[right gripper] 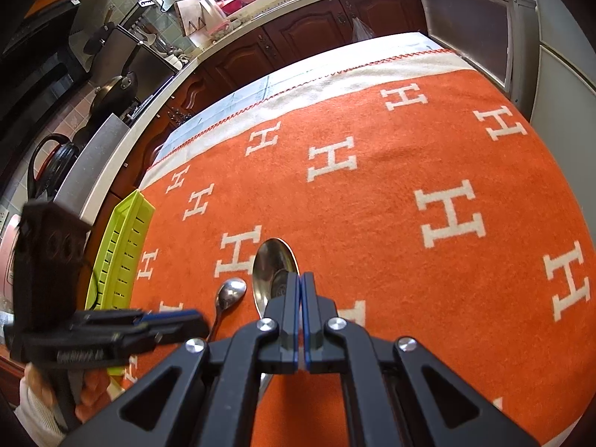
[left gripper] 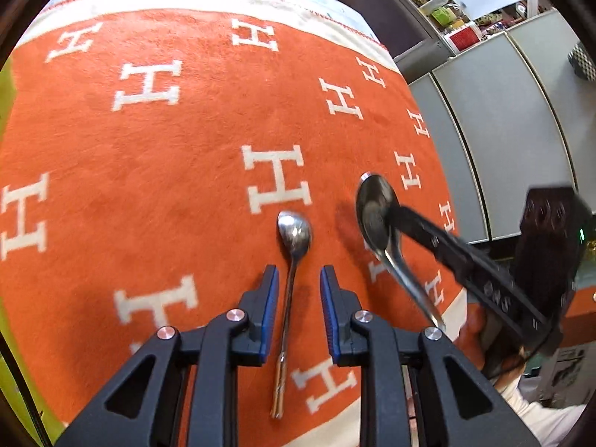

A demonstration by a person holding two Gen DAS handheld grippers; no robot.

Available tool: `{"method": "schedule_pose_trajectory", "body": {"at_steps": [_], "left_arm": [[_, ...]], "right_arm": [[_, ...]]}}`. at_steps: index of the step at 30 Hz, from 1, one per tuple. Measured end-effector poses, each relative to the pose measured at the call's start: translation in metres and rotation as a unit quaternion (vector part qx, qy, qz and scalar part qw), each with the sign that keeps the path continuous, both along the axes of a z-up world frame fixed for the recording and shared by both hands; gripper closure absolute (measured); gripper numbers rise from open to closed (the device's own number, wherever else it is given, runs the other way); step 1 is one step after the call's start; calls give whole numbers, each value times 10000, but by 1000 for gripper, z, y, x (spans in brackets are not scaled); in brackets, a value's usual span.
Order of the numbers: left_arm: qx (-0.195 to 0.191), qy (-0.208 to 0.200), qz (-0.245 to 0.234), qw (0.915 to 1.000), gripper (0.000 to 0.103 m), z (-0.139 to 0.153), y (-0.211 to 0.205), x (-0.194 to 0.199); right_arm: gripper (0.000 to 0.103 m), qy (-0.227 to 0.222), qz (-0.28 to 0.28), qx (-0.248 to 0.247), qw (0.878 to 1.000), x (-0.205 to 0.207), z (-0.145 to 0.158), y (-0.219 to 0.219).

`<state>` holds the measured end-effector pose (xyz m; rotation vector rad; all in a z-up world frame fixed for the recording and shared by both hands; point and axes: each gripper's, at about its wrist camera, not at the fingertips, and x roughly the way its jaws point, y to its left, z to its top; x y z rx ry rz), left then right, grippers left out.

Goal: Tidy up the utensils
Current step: 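Close the left tool on the small gold-handled spoon's handle, then carry both spoons into the green tray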

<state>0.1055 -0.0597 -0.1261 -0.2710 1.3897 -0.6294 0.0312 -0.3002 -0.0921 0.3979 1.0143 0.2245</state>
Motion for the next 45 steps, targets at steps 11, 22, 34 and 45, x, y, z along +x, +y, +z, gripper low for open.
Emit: {"method": "schedule_pose_trajectory", "body": {"at_steps": [11,22,34,45], "left_arm": [[-102,444,238,9987,95,-12,-15,20],[1168,-973,-327,9878,98,9,-70,-15],[1467,-1368,-560,9781,99,6,-101,-23],[423,-1085,179,9930,103,29,-31,-32]], "right_arm": [[102,25,-94,66,9999,-6,-2,-9],[102,47,-121,55,9999,-8,-5,-10],[102,14,-107,60,9999,-11,-4,-9],[102,-162,121,27,9998,-14,15,9]]}}
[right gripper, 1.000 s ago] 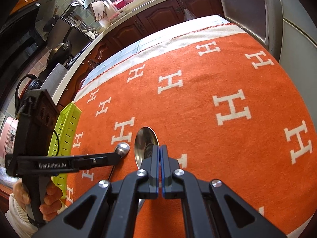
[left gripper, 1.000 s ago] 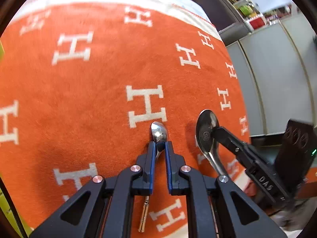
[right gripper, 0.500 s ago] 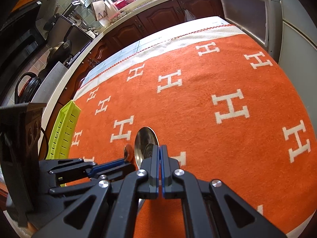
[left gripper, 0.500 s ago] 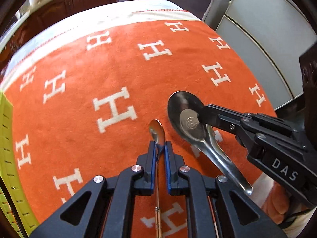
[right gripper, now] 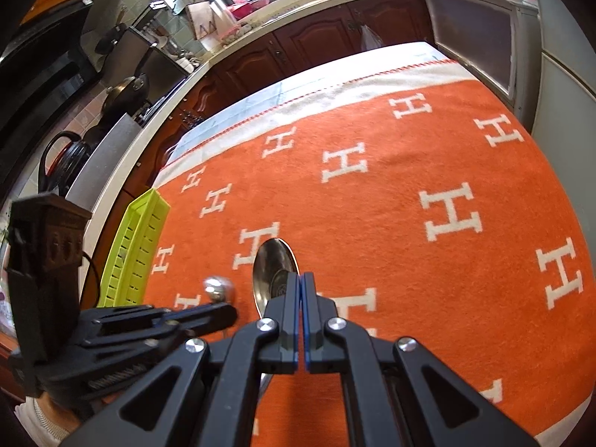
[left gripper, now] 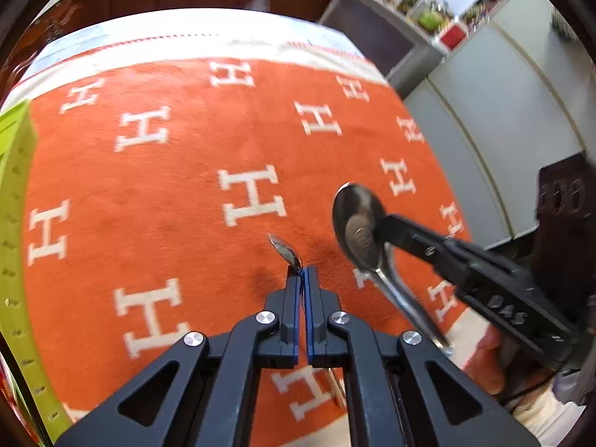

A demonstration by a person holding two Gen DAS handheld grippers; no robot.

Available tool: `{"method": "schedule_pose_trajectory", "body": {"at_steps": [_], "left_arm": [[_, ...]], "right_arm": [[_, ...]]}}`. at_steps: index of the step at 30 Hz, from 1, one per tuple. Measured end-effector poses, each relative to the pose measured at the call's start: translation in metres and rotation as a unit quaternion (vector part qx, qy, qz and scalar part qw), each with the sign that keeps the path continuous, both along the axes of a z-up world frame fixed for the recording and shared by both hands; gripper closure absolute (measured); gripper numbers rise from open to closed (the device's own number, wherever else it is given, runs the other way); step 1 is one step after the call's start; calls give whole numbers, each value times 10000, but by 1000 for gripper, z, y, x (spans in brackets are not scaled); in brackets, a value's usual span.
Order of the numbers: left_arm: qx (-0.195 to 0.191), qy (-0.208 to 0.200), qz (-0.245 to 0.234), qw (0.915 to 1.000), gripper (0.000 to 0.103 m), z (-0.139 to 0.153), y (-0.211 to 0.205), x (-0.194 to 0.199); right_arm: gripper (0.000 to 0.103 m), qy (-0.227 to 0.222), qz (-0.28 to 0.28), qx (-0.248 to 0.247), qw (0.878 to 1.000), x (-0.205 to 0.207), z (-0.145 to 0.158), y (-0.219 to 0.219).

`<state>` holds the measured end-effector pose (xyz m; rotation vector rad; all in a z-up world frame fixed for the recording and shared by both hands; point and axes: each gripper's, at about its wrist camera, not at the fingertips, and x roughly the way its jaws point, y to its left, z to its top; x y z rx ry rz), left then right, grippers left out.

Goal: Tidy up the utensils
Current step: 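Carry both spoons into the green tray, then open both tools in the tray and pull them back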

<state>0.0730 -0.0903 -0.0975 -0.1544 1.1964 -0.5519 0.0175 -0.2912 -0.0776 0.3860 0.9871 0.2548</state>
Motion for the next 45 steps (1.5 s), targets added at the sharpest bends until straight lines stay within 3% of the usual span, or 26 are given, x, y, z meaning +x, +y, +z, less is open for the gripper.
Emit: {"method": "schedule_pose_trajectory", "body": {"at_steps": [6,11,15,20,26,30,35,40,45], "left_arm": [[-324,-460,336,9979,103,37,49,-24],[-318,-800,753,9934,103,73,102,-43],[32,-1025,1256,9868,103,107,157,-58],[901,-1344,1770,9708,103,133,204,-59],[1735,-1065,1729,9637,103,97,221,-28],[1764,-718,1638,9679,103,64,225,-5],[1605,-448,1553,9737,103,33,226,17],[876,-268,1762,9801,97,23,236,28],[659,-183,1979,9778,76,22,237,23]], "right_arm": [[102,-203,431,-19,9989,-1,20,35],[102,-365,998,-62,9943,2,36,83],[102,-430,1265,113,9910,8,47,120],[102,-257,1415,550,9881,25,52,176],[102,-86,1330,501,9898,50,38,251],[102,-27,1114,190,9936,69,22,274],[97,50,876,17,9961,88,8,279],[97,110,958,180,9952,94,5,274],[97,35,1099,62,9939,89,14,265]]}}
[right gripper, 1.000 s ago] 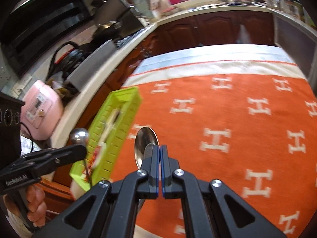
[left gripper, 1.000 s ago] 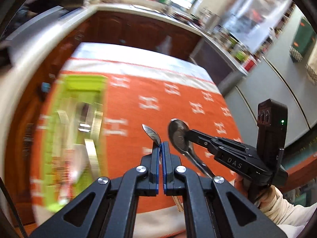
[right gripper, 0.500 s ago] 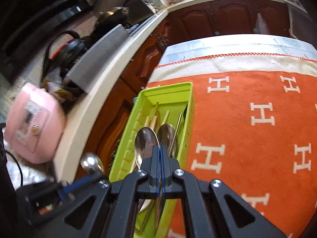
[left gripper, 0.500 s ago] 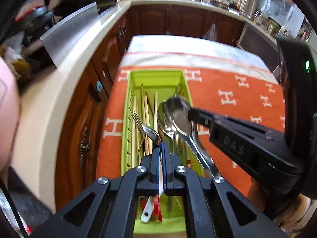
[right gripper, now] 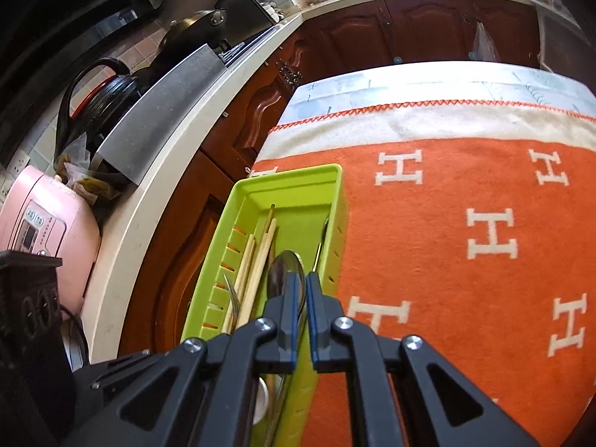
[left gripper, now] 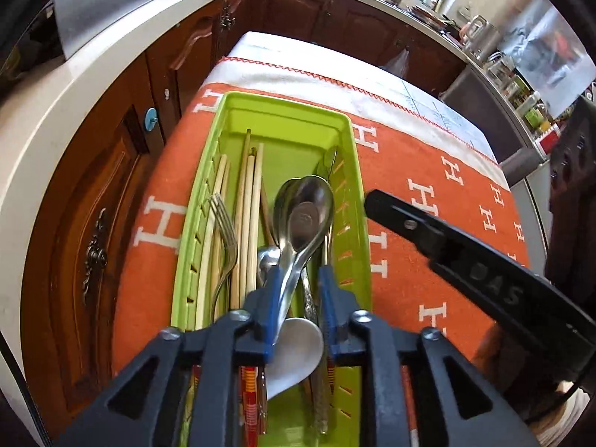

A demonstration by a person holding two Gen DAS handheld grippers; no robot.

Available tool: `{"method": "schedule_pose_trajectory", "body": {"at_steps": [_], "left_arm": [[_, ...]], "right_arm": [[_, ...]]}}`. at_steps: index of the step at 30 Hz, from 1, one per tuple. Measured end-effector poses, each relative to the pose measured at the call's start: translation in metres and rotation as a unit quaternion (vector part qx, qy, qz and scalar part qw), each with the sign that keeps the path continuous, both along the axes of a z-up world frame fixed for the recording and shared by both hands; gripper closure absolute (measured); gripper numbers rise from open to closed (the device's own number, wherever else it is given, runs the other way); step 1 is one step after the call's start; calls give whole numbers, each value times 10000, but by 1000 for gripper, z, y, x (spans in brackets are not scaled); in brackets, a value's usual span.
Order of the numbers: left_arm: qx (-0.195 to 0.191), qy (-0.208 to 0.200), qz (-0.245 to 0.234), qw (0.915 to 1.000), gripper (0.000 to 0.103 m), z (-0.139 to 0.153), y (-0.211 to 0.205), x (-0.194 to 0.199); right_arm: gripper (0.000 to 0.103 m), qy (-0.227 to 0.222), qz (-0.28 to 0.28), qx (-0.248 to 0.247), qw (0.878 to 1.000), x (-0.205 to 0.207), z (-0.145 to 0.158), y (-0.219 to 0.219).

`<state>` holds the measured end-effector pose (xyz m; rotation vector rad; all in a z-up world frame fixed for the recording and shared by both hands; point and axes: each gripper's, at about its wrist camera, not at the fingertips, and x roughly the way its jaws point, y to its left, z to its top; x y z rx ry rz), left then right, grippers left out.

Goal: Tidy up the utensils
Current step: 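Open both tools in the tray and pull them back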

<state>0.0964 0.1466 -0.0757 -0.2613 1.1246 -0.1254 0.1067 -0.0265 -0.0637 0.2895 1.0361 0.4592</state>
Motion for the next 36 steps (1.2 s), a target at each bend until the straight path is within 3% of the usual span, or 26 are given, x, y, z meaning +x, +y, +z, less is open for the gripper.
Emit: {"method": "schedule_pose_trajectory", "body": {"at_steps": [2,6,10,16,24,36], "left_arm": [[-4,-48,79,10000,60,3,-2,-7],[27,-203,124,9997,50,13,-9,-21],[303,-362,57,9989,29,25,-23,-36],[671,-612,20,9959,14,41,-43,-57],[412,-587,-39,9974,3,55,-68,-78],[1128,-1022,-76,9883,1,94,-113,-95]], "right_arm": [[97,-30,72,-67,9999,-5,5,-5],[97,-107,150,-227,9996,-20,14,-19],[97,-77,193,-377,9991,-36,19,-34],[97,-7,139,-556,9984,-67,26,-64],[97,33,-88,-718,9974,-105,36,-106],[97,-173,-451,-780,9958,-136,76,-150]]}}
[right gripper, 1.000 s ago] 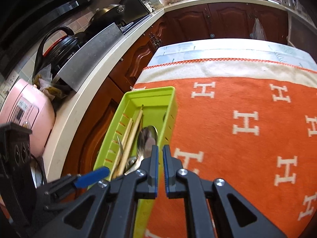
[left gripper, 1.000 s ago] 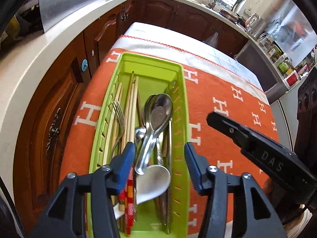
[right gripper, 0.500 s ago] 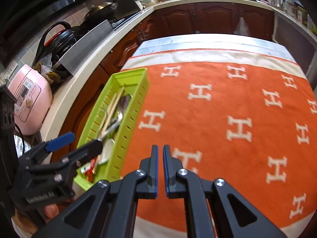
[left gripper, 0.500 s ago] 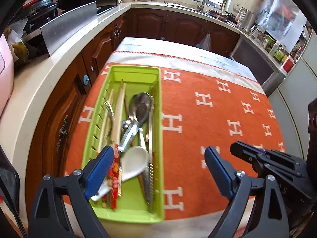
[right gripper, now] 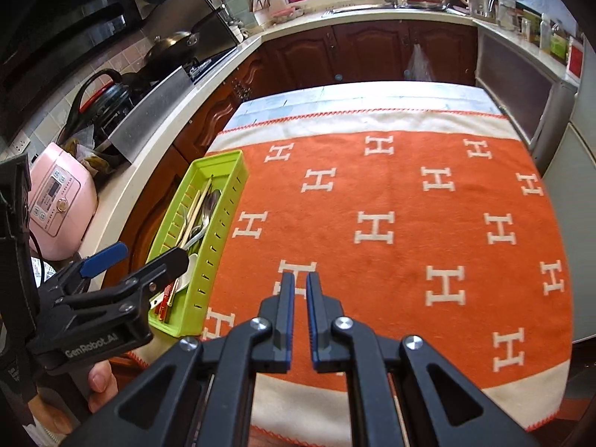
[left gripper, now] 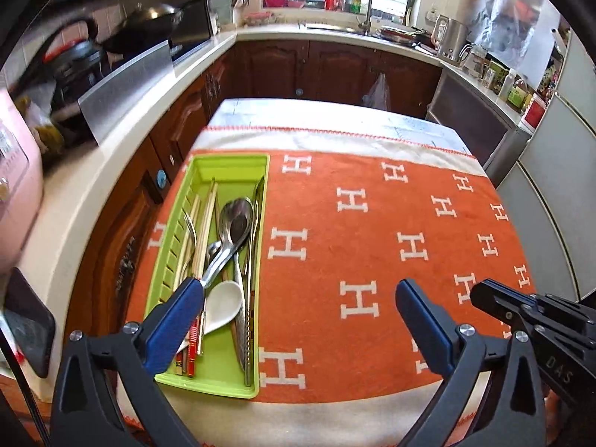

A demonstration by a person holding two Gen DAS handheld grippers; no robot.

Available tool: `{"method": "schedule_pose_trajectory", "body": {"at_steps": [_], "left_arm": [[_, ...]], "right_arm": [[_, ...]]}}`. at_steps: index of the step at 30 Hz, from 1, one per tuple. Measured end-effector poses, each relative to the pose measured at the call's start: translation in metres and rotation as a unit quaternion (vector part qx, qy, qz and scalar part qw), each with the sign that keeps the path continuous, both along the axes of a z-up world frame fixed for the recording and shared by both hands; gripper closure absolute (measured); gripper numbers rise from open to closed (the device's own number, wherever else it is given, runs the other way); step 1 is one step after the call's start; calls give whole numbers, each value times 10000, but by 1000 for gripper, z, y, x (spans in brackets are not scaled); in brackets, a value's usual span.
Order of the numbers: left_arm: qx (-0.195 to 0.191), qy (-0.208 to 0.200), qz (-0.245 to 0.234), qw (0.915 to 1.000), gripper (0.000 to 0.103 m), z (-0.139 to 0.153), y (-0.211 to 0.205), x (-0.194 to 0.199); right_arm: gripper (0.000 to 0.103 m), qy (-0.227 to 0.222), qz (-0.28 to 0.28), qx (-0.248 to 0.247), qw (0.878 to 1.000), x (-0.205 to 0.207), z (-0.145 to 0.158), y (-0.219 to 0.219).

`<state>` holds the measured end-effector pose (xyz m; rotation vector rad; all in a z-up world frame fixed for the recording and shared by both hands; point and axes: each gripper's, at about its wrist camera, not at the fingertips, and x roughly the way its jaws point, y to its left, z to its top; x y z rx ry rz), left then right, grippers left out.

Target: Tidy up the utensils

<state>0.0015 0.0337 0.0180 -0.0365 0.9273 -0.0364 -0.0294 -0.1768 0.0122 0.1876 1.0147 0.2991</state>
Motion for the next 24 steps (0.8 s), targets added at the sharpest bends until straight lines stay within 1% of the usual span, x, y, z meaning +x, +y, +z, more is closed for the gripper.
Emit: {"method": "schedule_pose_trajectory", "body": {"at_steps": [2,5,10,12,13,14,16,20,24], "left_arm": [[60,-65,15,10000,1,6,-6,-3],[22,-159,5,9999,1,14,-14,-9],[-44,-158,94,9998,1,19,-23,-12],[-158,-105,100,9998,1,19,-24,-12],[-207,-79,98,9997,1,18,-25,-12],[-199,-79,118,9997,1,18,-25,-11],[-157,-102,110,9998,1,18,-28,-11],[42,-167,119,9998,1,20,-36,-12],[92,-196,132,9997,1,23,-40,-12]], "right_arm": [[97,-111,-29,14,9999,-5,8,-4],[97,-322,-85,-79,9994,-10,17,-6],[96,-595,-147,-185,9979,-17,25,-11],[93,-649,-147,-189,9976,-18,26,-13],[87,-677,-143,-187,9974,-18,27,-14],[82,-700,-164,-196,9972,-18,27,-16],[79,-750,-227,-193,9967,-19,28,-19],[79,-828,-303,-170,9960,-20,30,-24],[79,-878,-343,-169,9954,-20,31,-28]]}}
